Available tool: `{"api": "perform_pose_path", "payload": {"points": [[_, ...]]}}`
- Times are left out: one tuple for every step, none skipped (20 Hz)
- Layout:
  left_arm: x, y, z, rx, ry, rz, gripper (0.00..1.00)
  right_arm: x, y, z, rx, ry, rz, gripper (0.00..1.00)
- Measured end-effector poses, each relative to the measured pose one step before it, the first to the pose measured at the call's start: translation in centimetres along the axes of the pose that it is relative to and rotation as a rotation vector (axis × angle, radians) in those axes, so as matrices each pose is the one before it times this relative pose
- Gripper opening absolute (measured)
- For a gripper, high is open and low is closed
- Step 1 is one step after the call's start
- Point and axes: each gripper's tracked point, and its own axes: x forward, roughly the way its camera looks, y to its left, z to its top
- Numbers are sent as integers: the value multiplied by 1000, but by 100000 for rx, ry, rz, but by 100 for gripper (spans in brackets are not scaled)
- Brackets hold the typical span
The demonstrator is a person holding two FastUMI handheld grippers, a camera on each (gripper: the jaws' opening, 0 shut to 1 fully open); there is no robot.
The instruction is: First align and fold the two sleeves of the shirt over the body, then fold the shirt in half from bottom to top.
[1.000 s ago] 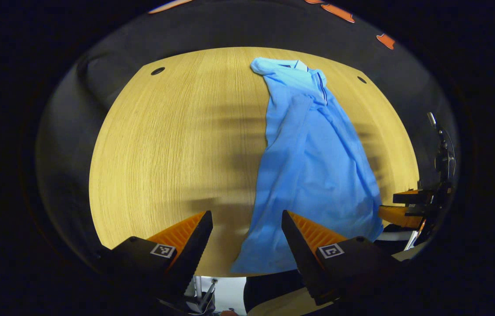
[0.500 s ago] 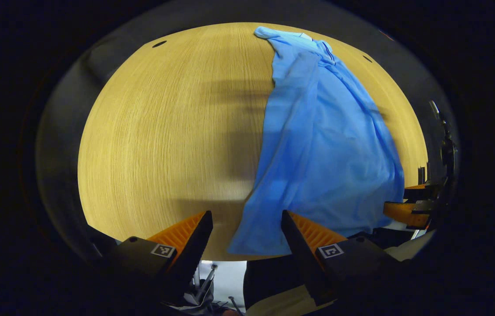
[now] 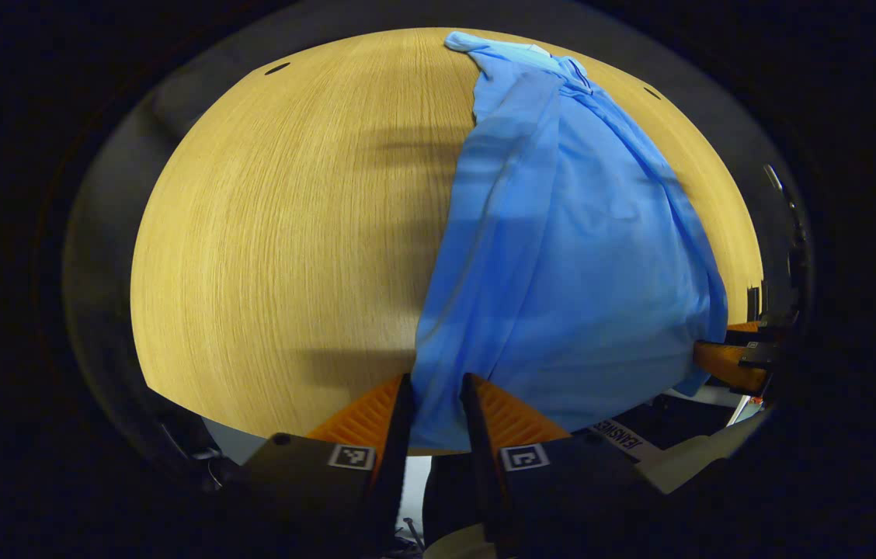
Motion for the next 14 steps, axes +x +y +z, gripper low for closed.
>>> {"api": "perform_pose_path", "payload": {"points": [[207, -185, -22, -2368, 140, -587, 27, 9, 41, 50, 1238, -266, 1004, 26], [286, -228, -22, 344, -295, -1325, 8, -30, 88, -34, 1068, 153, 1344, 8], [-399, -291, -83, 431, 1785, -1344, 6, -75, -34, -117, 1011, 557, 992, 2], [107, -67, 81, -395, 982, -102, 5, -235, 41, 101, 970, 262, 847, 1], [-184, 112, 123, -872, -45, -344, 5, -272, -61, 332, 51, -327, 462, 1], [-395, -170, 632, -256, -711, -47, 5, -394, -210, 972, -624, -1998, -182, 1], [-348, -271, 847, 123, -1430, -396, 5, -350, -236, 864, -197, -1971, -540, 1], [-292, -381, 1027, -112, -1340, -508, 5, -342, -114, 899, 1278, -1914, 100, 1], [-290, -395, 1082, -341, -1470, -862, 5, -297, 68, 1053, 1113, -1833, 614, 1], [-276, -250, 1131, -381, -1643, -545, 5, -229, -137, 1107, -20, -1896, 280, 1], [-202, -108, 1301, 77, -1747, -235, 5, -181, -229, 1070, 319, -1541, -306, 1], [-172, -93, 1382, 771, -1770, 260, 5, -279, -144, 1012, 151, -1653, 204, 1], [-119, -233, 1510, 96, -2108, -598, 5, -362, -339, 1564, 612, -2330, -337, 1], [-132, -332, 1370, -399, -1386, -782, 5, -108, -204, 1285, 723, -2051, -75, 1]]}}
